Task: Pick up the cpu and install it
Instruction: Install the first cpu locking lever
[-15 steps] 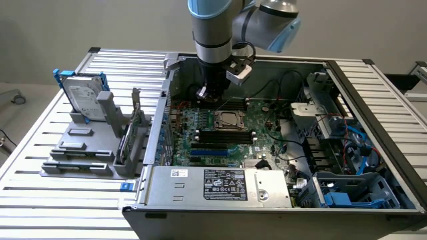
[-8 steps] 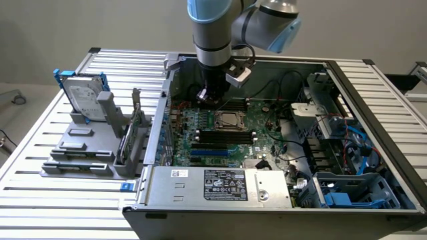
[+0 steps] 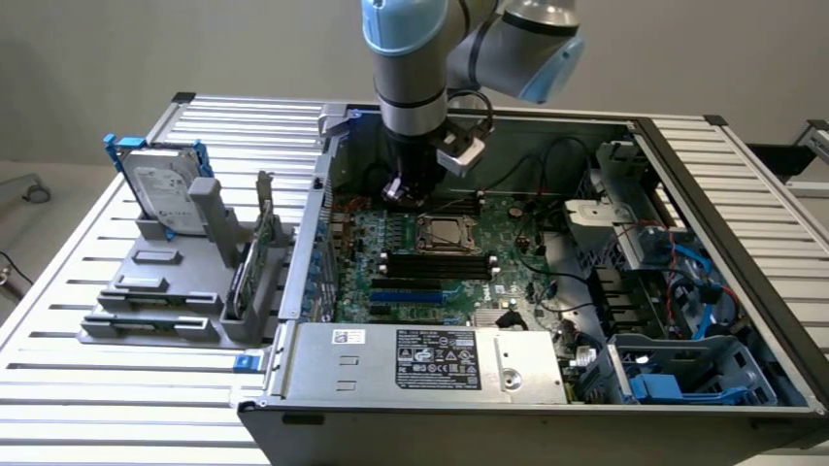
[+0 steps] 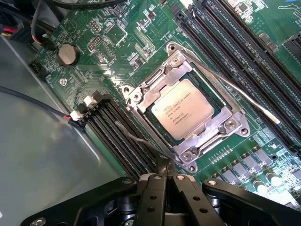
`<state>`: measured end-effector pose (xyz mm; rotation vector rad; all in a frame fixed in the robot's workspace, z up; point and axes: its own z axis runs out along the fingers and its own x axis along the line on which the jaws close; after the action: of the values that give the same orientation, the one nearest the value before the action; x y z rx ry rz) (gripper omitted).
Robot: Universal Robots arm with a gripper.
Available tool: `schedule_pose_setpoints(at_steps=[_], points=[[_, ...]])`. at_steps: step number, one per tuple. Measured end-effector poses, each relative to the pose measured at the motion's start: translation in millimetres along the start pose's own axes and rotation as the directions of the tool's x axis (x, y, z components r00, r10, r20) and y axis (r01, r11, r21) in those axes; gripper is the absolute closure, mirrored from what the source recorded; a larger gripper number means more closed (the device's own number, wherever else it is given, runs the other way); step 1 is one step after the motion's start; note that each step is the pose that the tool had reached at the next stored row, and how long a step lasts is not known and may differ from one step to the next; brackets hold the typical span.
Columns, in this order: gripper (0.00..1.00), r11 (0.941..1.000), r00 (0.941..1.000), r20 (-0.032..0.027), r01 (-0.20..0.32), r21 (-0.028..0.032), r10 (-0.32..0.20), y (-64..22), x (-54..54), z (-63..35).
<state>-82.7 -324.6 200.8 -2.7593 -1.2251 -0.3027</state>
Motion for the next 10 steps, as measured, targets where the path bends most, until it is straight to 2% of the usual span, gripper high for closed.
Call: schedule_pose_setpoints(at_steps=[7,10], points=[[0.89,0.9998,0.9999,0.0112,0.002,-0.0186,-0.002,-1.5,0.3,6.7],[0.89,0.9997,0.9999,0.0136,0.003,-0.0226,-0.003,-2.2,0.7,8.2]])
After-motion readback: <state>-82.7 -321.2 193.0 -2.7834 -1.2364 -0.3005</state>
